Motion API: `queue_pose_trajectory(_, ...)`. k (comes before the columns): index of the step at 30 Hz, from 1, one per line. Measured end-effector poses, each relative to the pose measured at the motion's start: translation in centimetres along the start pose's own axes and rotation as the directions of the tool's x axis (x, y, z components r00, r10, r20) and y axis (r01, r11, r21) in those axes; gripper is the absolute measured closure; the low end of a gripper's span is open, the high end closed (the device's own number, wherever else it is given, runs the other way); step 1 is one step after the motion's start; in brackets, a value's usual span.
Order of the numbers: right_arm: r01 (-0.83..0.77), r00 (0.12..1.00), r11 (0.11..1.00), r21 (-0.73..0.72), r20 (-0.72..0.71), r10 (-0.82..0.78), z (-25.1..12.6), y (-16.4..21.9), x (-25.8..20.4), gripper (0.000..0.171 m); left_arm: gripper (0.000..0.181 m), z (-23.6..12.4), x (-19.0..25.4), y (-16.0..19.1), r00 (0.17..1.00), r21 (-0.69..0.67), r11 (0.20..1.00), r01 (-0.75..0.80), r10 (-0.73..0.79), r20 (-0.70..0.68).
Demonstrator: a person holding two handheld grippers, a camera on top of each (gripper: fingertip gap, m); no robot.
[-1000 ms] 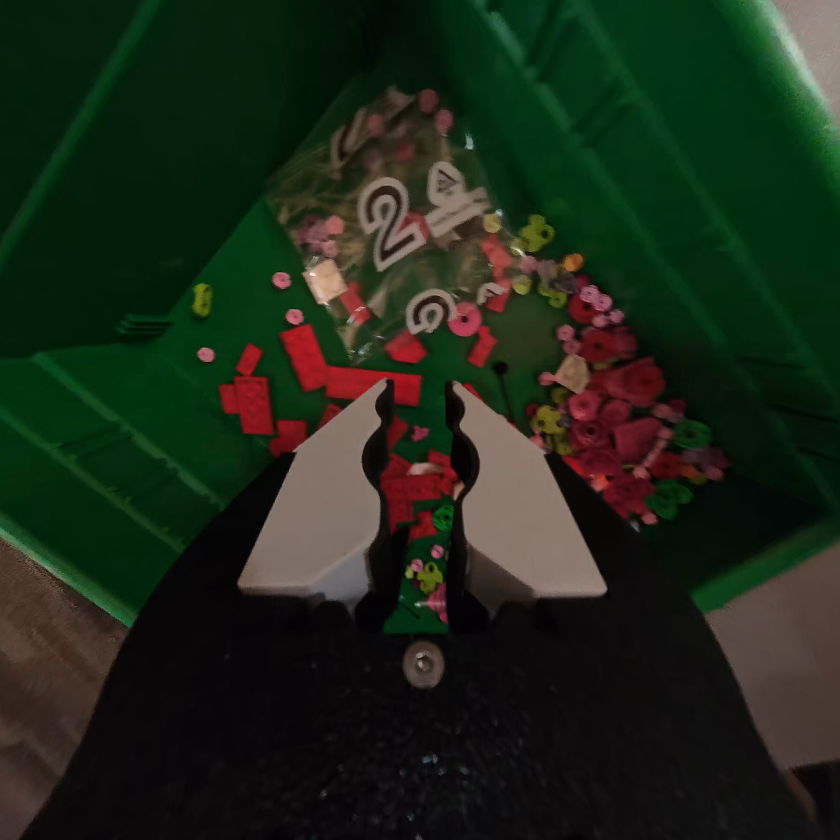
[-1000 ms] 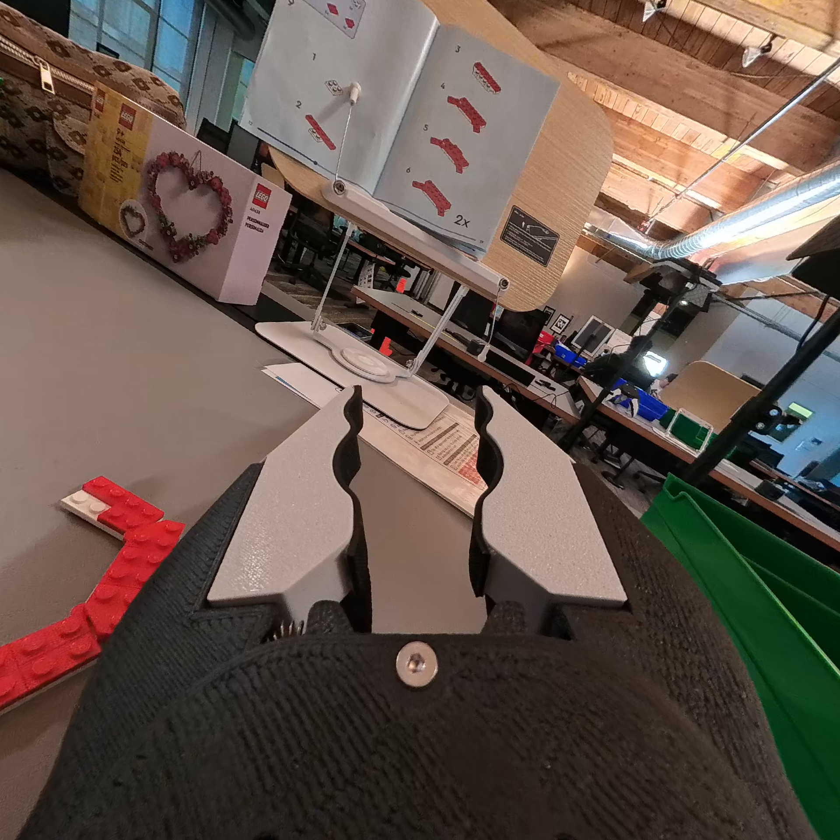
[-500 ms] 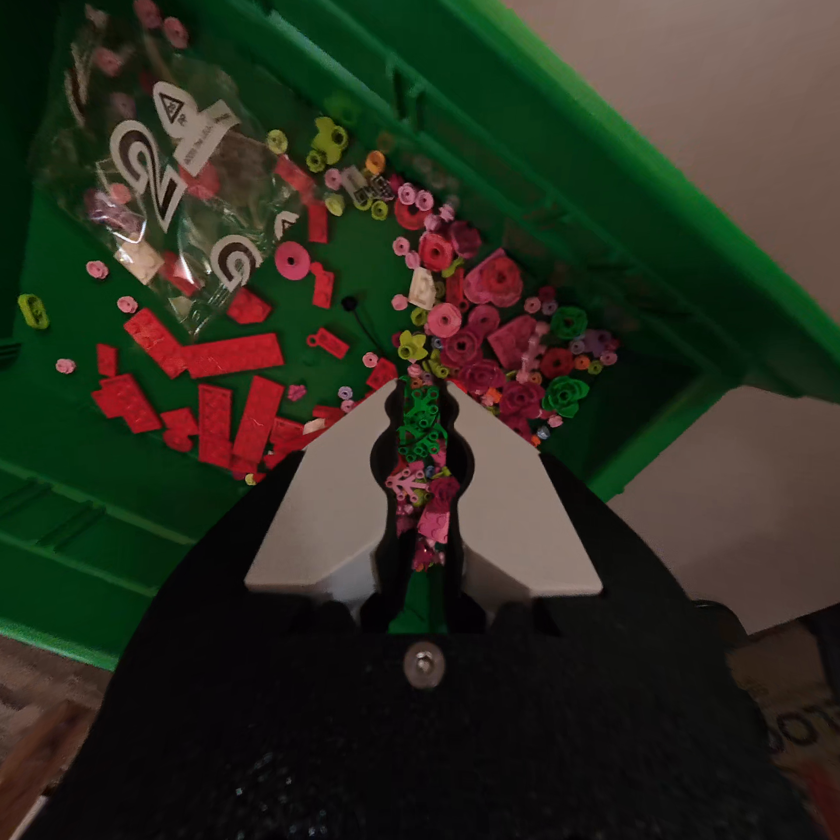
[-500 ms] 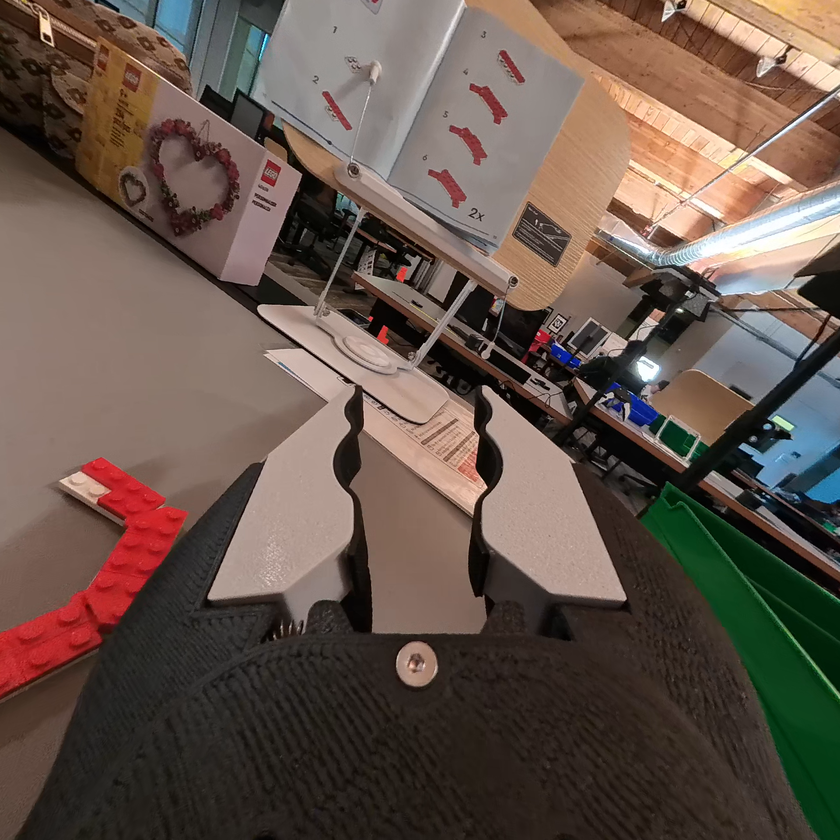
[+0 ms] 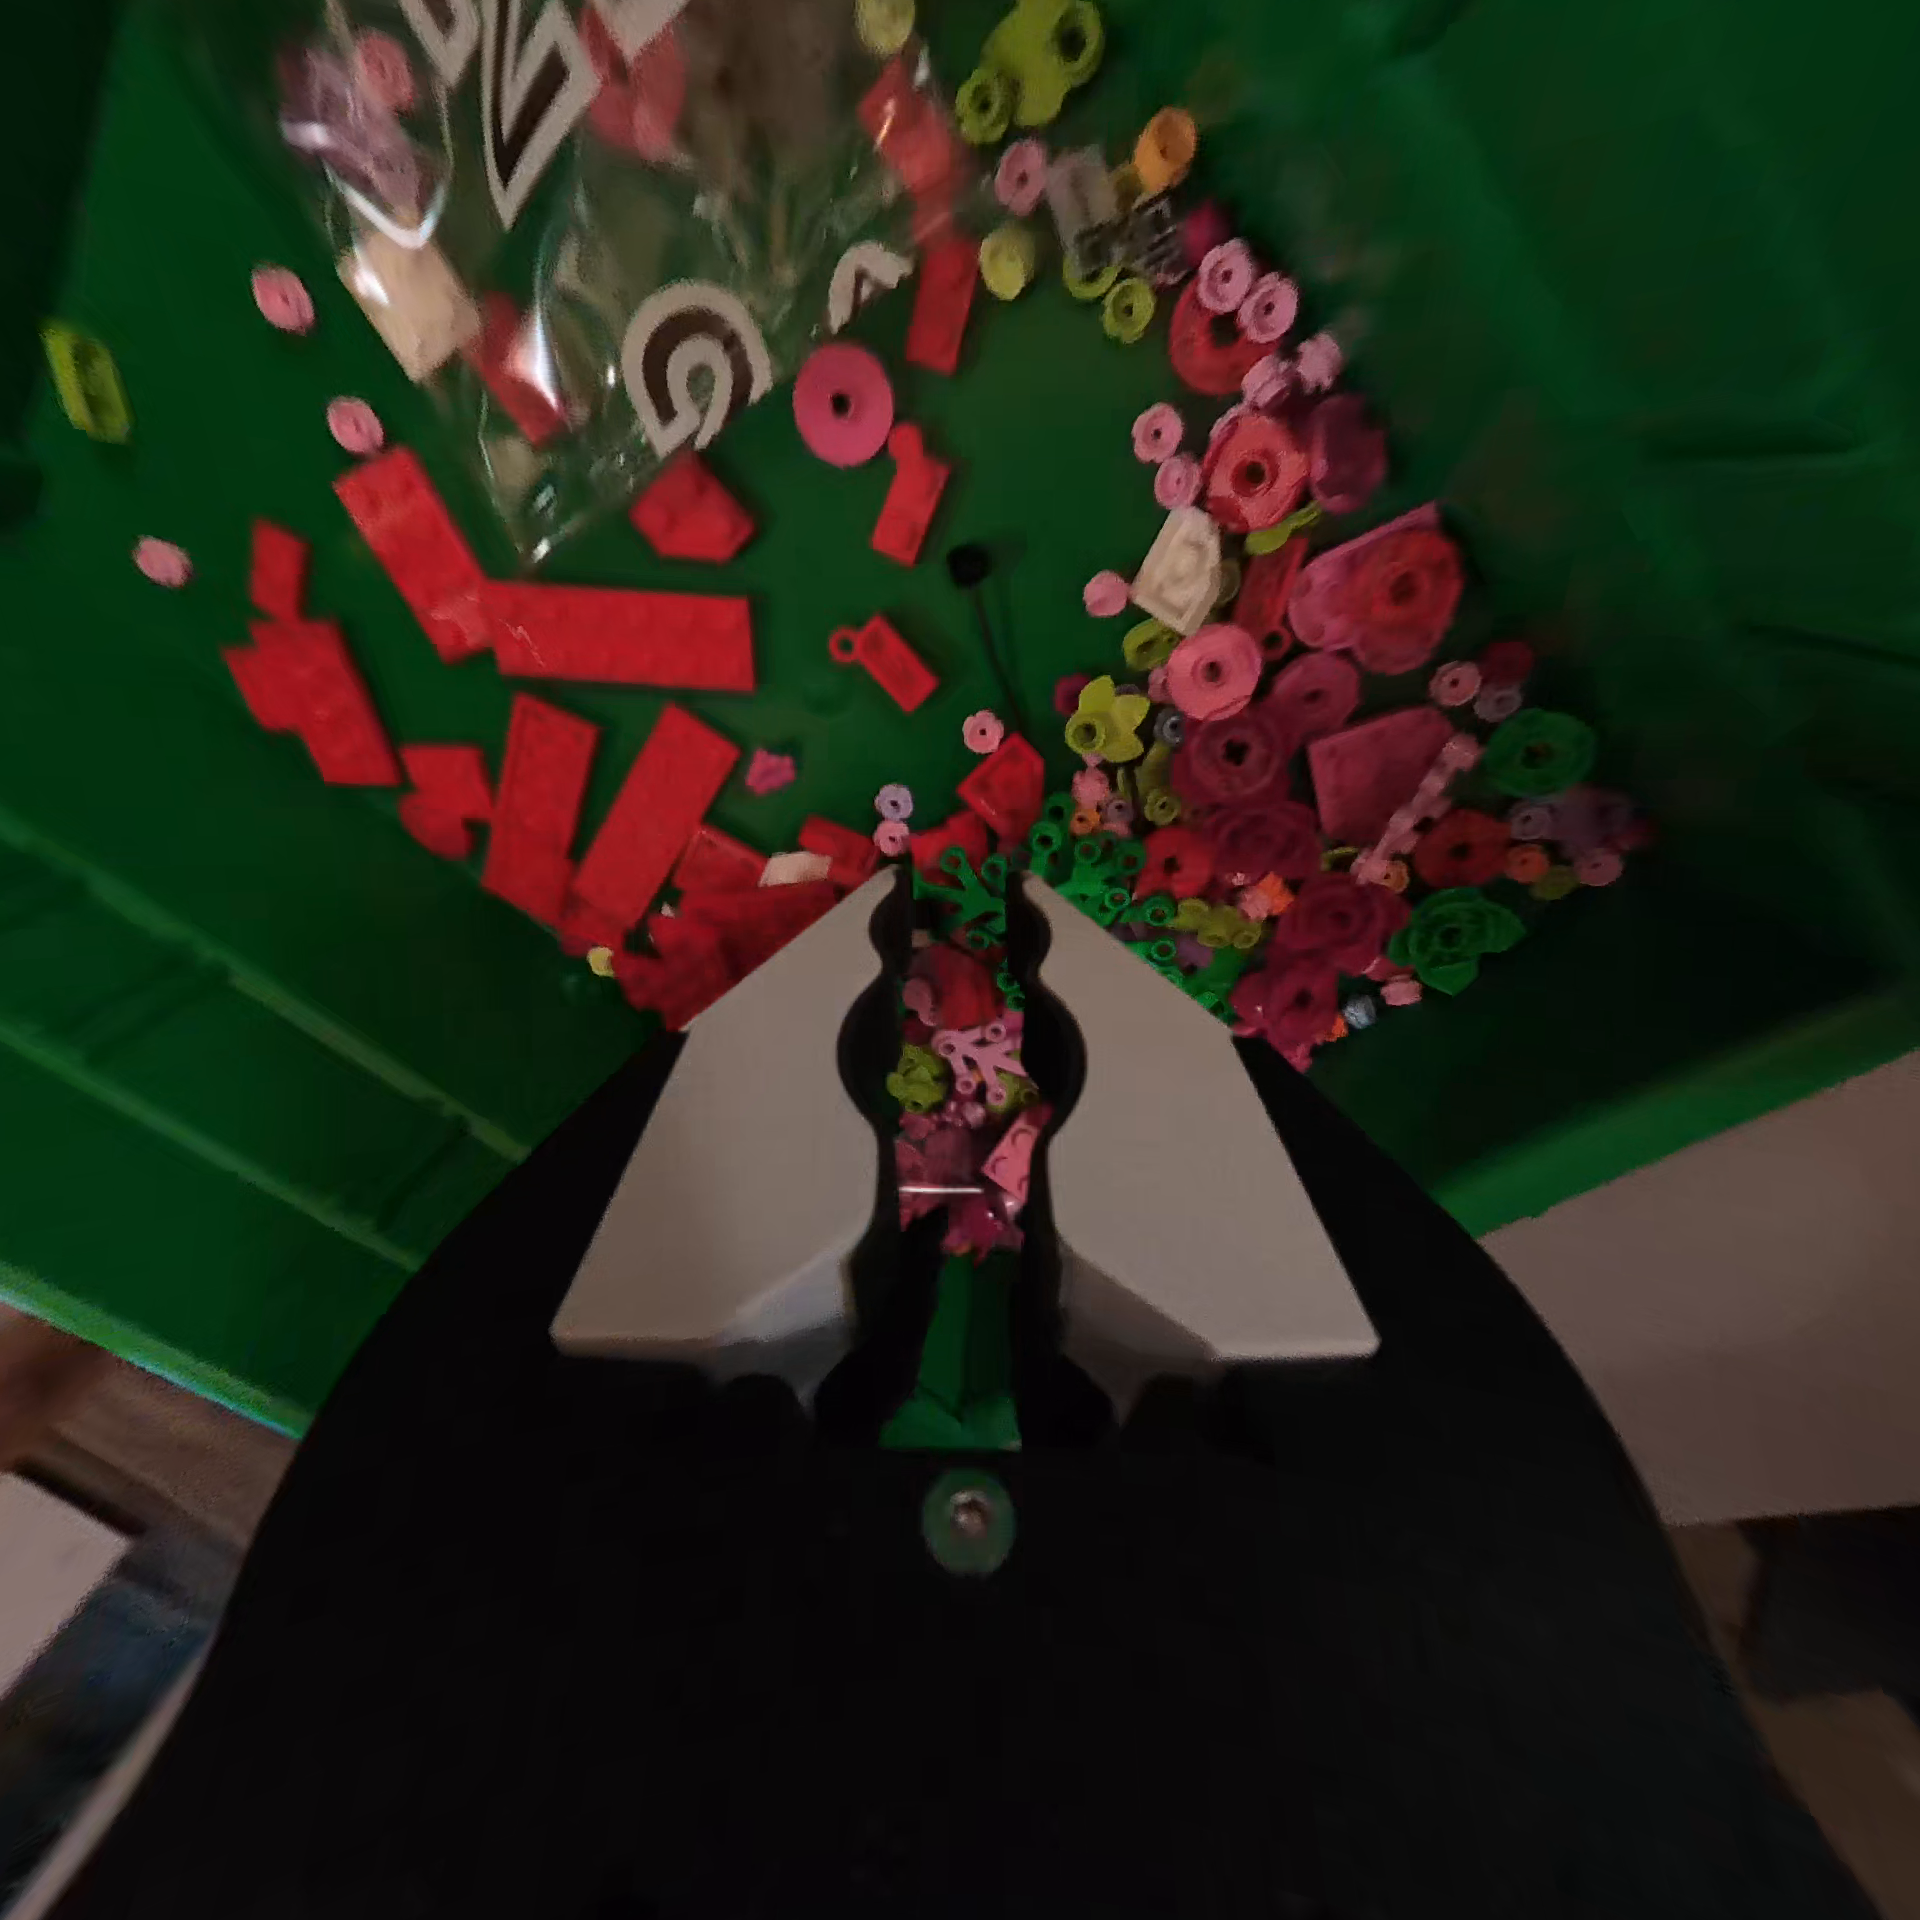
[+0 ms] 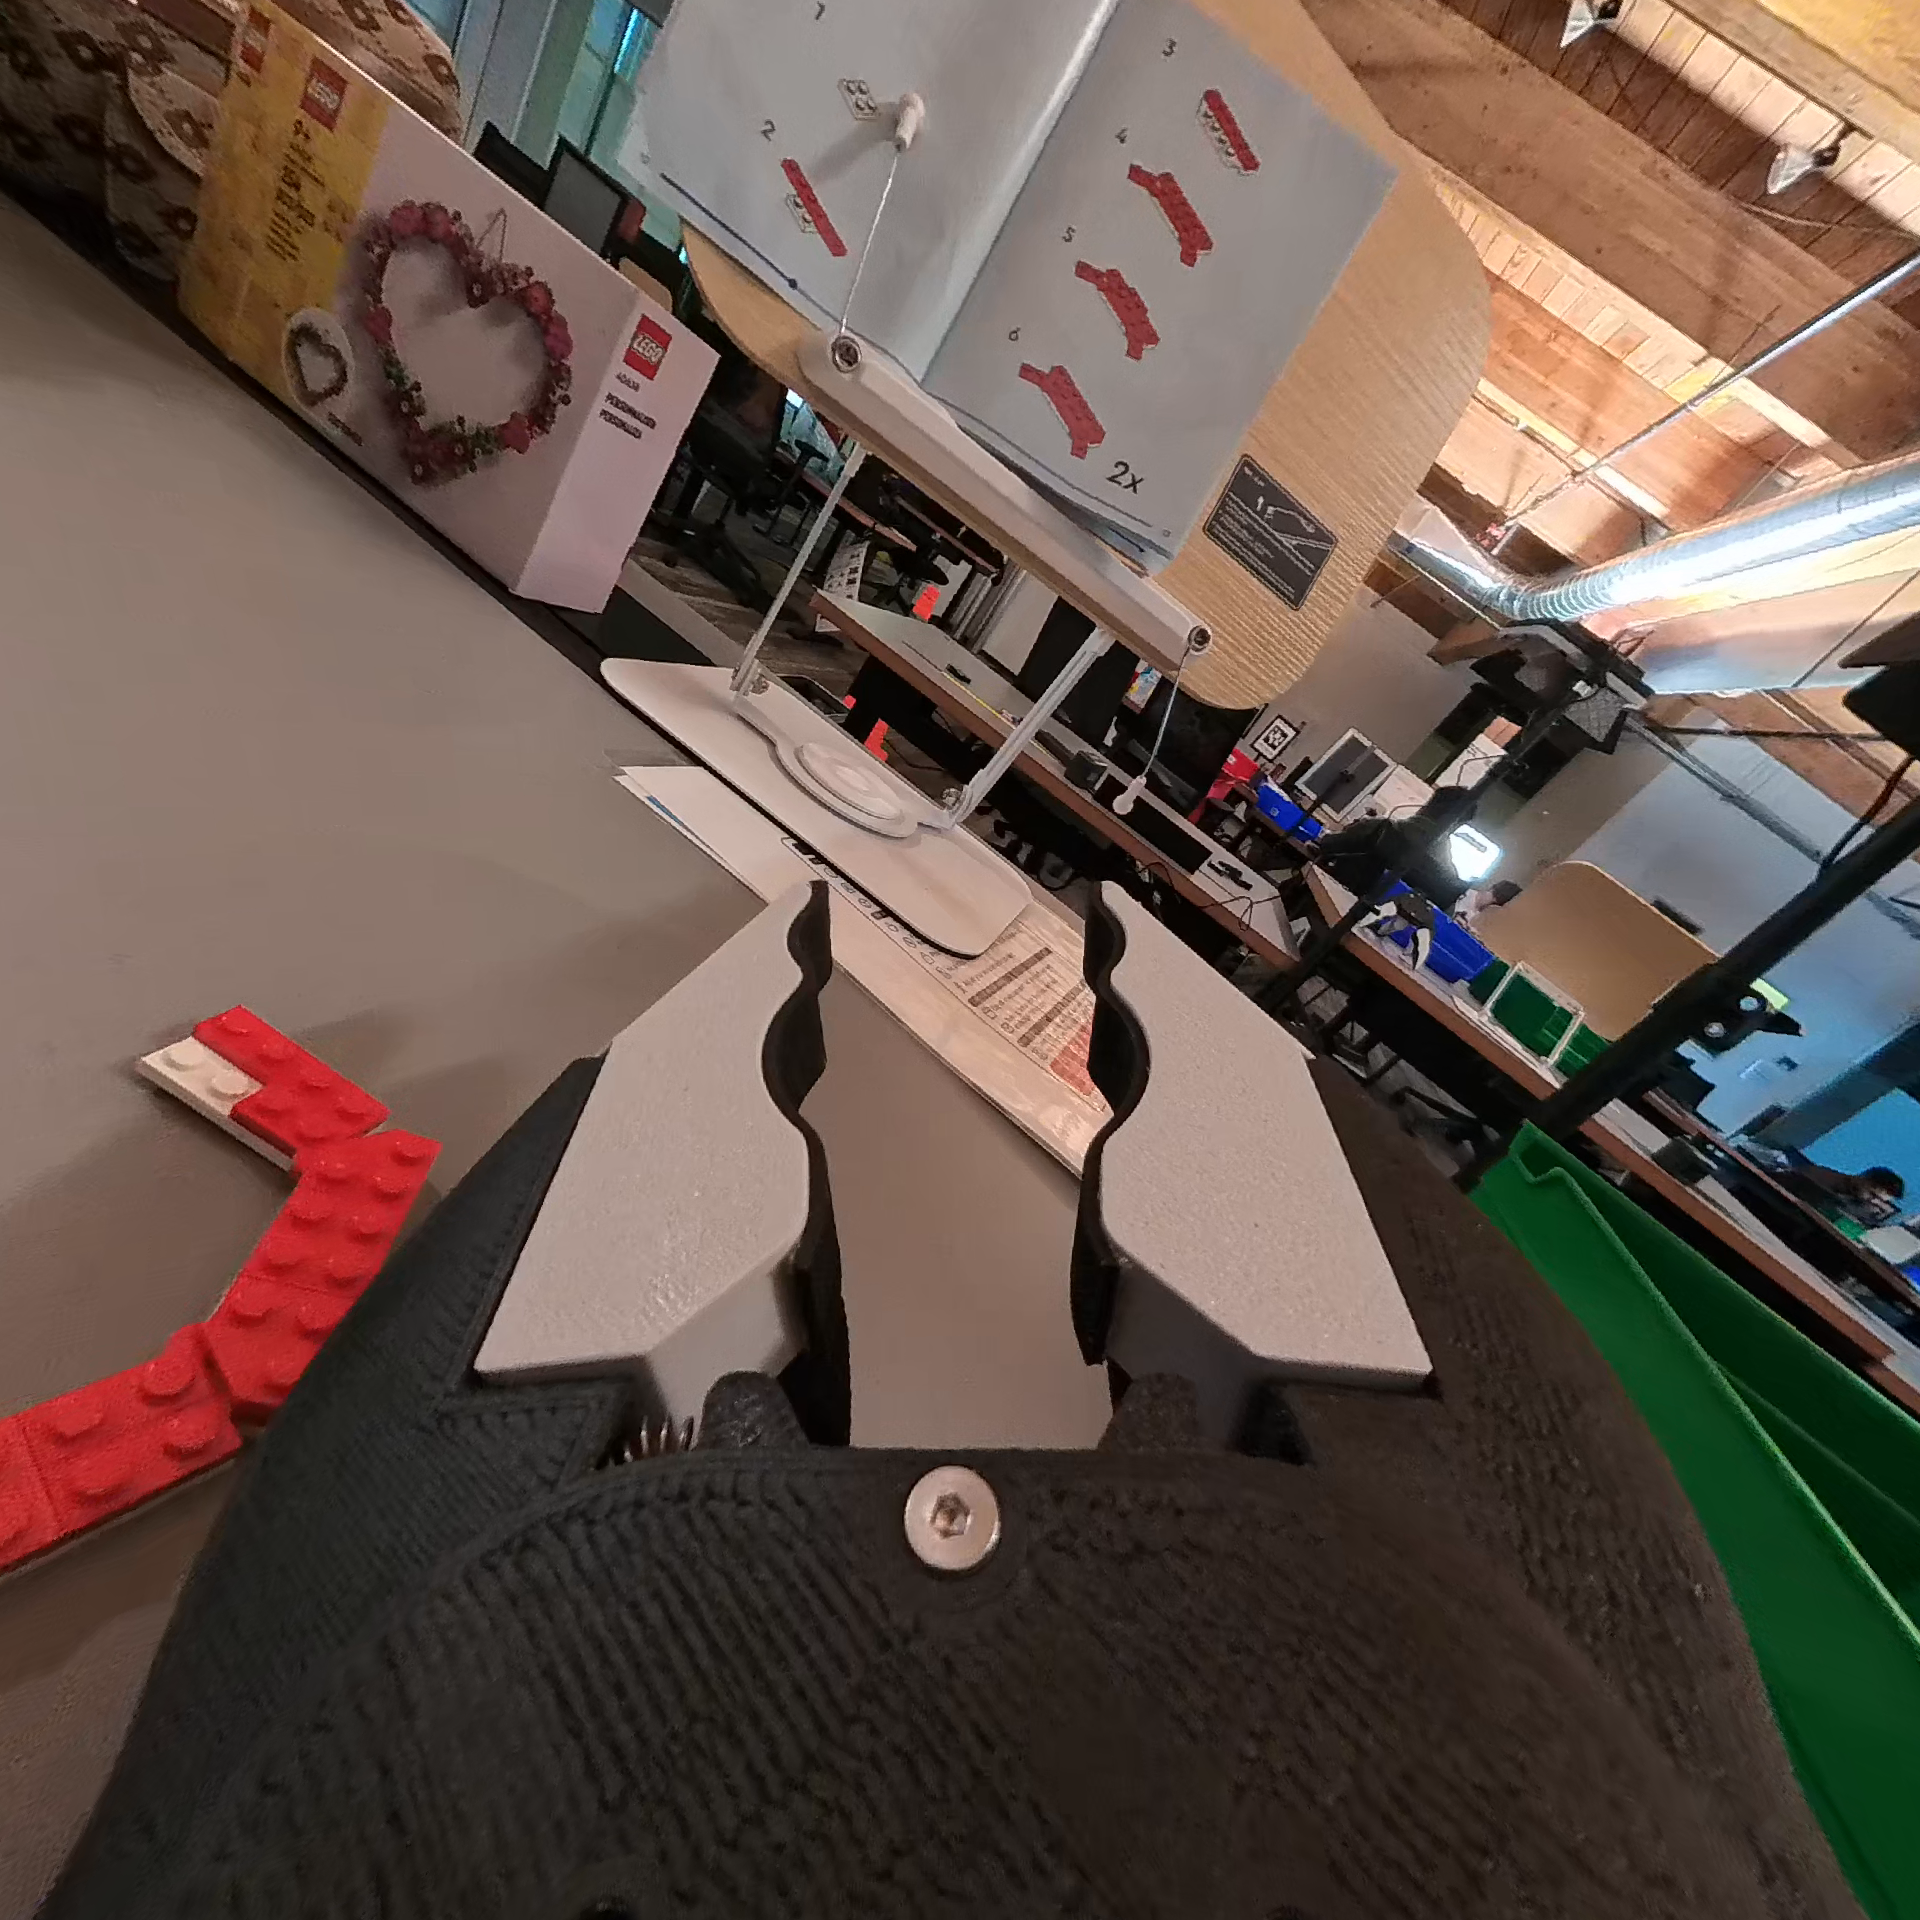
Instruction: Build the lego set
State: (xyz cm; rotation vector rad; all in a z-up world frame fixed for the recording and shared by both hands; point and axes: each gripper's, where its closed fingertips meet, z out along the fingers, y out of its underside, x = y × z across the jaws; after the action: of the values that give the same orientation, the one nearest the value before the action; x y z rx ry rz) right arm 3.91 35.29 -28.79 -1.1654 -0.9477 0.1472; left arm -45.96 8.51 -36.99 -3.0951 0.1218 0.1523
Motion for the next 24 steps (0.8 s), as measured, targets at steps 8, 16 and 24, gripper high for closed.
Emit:
queue_pose_trajectory(8,0.000,1.000,1.000,0.001,0.004,0.000,0.0,0.0,-0.1,0.123,0.161,0.3,-1.1,3.1,0.995,-0.089,0.993,0.077,-0.082,-0.052)
queue_pose_trajectory(16,0.008,1.000,1.000,-0.002,0.007,-0.008,0.1,0.0,-0.2,0.123,0.165,0.9,-0.5,2.9,0.987,-0.045,0.995,0.088,-0.093,-0.133)
queue_pose_trajectory(24,0.010,1.000,1.000,-0.002,0.010,-0.010,0.1,0.0,-0.3,0.123,0.171,1.1,0.3,2.0,0.972,0.016,0.993,0.113,-0.107,-0.211)
